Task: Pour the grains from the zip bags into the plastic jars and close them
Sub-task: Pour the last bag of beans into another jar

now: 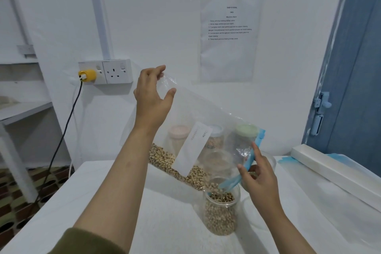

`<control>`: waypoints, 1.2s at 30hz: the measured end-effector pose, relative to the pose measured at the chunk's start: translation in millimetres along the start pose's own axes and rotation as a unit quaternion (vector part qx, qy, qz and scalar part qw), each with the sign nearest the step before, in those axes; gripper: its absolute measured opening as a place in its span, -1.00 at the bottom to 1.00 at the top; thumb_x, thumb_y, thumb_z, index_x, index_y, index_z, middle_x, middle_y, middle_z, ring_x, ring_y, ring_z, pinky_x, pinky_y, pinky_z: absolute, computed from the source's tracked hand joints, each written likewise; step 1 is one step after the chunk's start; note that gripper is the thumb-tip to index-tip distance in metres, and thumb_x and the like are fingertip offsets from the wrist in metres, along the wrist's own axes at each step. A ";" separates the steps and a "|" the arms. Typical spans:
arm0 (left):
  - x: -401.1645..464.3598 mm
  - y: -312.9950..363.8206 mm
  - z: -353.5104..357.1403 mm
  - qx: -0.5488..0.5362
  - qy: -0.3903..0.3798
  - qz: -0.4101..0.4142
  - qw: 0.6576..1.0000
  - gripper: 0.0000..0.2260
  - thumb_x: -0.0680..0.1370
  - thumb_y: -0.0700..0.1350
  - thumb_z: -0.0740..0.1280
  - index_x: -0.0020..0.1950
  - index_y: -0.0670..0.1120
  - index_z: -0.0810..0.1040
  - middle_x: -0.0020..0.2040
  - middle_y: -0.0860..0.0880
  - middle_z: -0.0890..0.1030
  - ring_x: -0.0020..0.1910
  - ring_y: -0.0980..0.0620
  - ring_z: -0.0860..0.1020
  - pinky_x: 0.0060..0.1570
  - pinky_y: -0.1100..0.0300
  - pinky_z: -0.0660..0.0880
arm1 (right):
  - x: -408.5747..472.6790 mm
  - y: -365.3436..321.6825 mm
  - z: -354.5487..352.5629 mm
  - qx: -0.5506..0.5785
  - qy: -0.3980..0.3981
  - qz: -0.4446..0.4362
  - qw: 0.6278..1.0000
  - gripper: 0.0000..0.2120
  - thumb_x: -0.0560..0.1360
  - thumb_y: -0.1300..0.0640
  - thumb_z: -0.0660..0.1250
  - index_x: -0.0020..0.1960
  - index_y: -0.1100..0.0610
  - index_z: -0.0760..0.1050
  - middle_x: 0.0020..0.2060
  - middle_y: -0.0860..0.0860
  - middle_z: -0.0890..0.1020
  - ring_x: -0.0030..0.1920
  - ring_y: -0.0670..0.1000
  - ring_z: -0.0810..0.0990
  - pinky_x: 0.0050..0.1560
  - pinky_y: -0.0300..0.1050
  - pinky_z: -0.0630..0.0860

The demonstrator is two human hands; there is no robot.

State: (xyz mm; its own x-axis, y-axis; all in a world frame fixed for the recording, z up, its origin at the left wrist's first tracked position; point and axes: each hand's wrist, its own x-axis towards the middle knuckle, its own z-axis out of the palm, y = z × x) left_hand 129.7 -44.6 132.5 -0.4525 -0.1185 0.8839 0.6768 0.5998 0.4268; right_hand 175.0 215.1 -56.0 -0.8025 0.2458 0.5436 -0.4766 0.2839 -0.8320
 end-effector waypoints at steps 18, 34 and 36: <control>2.6 5.6 -1.7 -0.005 0.000 0.006 1.000 -0.52 0.46 -0.10 0.38 0.38 -0.06 0.43 0.17 0.10 0.37 0.15 0.29 0.42 0.32 -0.20 0.36 | -2.2 -5.3 0.4 0.010 -0.001 0.002 1.000 -0.35 0.54 0.17 0.39 0.51 -0.20 0.24 0.04 -0.08 0.50 -0.13 -0.12 0.58 -0.15 -0.24 0.58; 3.5 1.8 -0.1 -0.007 0.001 0.008 1.000 -0.52 0.47 -0.09 0.39 0.38 -0.06 0.43 0.16 0.11 0.37 0.14 0.37 0.40 0.32 -0.19 0.36 | -1.2 -2.3 3.1 0.001 0.004 0.007 1.000 -0.35 0.54 0.14 0.39 0.53 -0.20 0.23 -0.02 -0.20 0.49 -0.12 -0.05 0.58 -0.09 -0.14 0.61; 3.6 2.2 0.4 -0.006 -0.001 0.010 1.000 -0.52 0.47 -0.09 0.39 0.38 -0.06 0.43 0.16 0.11 0.36 0.15 0.35 0.40 0.32 -0.19 0.36 | -1.5 -1.6 2.8 0.006 0.002 0.009 1.000 -0.35 0.54 0.14 0.39 0.53 -0.21 0.23 -0.03 -0.20 0.49 -0.11 -0.06 0.58 -0.09 -0.13 0.61</control>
State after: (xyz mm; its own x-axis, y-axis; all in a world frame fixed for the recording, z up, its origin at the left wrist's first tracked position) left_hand 129.3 -43.3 136.5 -0.4409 -0.1050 0.8914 0.6919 0.5929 0.4120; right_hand 176.0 211.7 -55.8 -0.8094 0.2543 0.5293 -0.4670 0.2677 -0.8427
